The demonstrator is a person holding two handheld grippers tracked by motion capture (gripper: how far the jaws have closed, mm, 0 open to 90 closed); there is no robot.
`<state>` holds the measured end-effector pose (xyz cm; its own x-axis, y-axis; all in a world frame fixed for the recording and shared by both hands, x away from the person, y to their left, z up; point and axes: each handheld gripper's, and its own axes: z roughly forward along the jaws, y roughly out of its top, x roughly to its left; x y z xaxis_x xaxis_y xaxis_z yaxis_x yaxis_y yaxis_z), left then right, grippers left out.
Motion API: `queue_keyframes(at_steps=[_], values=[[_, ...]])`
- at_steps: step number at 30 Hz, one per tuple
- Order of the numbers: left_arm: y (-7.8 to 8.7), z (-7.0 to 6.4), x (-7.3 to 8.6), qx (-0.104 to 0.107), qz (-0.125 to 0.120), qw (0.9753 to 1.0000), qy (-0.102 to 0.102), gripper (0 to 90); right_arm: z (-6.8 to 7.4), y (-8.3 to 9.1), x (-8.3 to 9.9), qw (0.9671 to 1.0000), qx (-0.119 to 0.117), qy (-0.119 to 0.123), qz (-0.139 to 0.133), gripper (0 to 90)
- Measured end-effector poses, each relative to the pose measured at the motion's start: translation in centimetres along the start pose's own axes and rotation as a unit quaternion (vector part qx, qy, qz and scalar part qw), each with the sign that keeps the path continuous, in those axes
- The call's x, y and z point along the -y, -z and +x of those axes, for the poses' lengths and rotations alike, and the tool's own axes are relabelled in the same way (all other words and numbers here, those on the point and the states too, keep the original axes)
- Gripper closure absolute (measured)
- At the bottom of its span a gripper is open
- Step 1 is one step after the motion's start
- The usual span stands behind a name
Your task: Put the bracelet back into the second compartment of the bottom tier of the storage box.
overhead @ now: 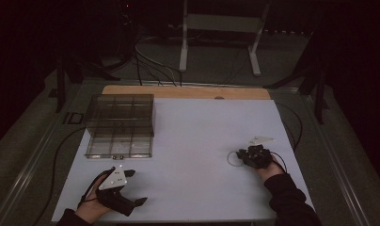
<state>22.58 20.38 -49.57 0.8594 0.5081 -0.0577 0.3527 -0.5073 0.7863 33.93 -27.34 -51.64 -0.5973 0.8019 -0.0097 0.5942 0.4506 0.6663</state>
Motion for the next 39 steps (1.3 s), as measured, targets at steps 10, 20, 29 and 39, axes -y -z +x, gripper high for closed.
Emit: queue_keyframes(at_steps=[10, 20, 29, 39], values=[[0.0, 0.0, 0.0, -0.001, 0.001, 1.0, -0.001, 0.2, -0.3, 0.0, -0.2, 0.9998, 0.001, -0.022, 0.003, 87.3], [0.1, 0.0, 0.0, -0.002, -0.001, 1.0, 0.001, 0.2, -0.2, 0.9, -0.8, 0.9995, 0.001, -0.03, -0.01, 87.6], [0.0, 0.0, 0.0, -0.002, 0.0, 1.0, -0.003, 0.2, 0.2, 2.3, -1.3, 0.9991, -0.014, -0.035, -0.021, 87.6], [0.0, -0.1, 0.0, 0.0, 0.002, 1.0, -0.004, 0.2, 1.1, 4.0, -2.3, 0.9976, -0.043, -0.039, -0.038, 87.7]])
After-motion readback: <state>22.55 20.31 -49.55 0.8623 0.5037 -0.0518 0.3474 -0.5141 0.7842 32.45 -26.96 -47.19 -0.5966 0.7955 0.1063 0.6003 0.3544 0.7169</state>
